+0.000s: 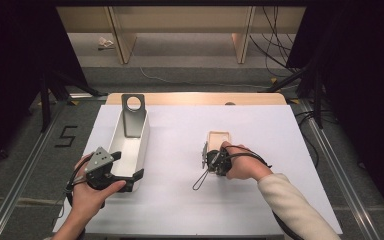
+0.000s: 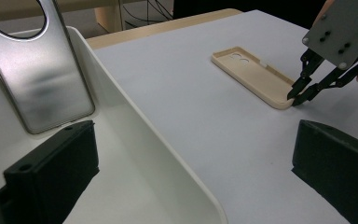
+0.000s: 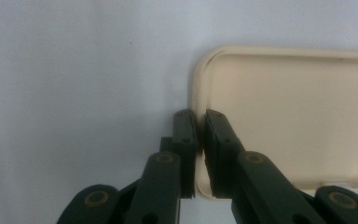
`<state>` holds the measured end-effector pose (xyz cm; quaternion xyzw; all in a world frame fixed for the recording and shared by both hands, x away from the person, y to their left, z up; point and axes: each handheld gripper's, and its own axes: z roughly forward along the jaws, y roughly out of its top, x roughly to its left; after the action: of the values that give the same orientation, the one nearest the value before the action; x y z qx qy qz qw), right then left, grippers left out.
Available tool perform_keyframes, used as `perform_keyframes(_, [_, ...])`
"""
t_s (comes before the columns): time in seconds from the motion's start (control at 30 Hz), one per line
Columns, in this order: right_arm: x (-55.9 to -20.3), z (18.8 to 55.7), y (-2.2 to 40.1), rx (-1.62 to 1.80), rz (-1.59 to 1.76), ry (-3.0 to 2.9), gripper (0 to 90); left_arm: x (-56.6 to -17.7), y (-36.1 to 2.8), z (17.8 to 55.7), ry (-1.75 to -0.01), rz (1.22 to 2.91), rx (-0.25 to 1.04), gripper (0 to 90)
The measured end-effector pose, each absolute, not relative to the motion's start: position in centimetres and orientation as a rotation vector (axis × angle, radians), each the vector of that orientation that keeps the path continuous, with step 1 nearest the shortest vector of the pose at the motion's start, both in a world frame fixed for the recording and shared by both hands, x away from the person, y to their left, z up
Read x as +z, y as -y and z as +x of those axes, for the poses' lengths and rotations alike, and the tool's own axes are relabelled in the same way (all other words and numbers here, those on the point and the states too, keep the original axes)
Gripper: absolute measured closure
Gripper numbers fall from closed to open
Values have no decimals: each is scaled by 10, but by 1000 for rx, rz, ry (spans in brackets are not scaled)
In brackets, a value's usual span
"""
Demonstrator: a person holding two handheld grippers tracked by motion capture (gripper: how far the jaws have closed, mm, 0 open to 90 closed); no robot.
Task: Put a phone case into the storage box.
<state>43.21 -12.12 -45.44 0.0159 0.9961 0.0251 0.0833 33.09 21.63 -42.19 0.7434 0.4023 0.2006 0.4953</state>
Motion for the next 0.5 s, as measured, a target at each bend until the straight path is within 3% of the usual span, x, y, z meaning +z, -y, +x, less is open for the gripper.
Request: perform_keyframes(0.5, [-454,433,125,112,58,-2983,865,-422,-216,331,-973,1802,487,0])
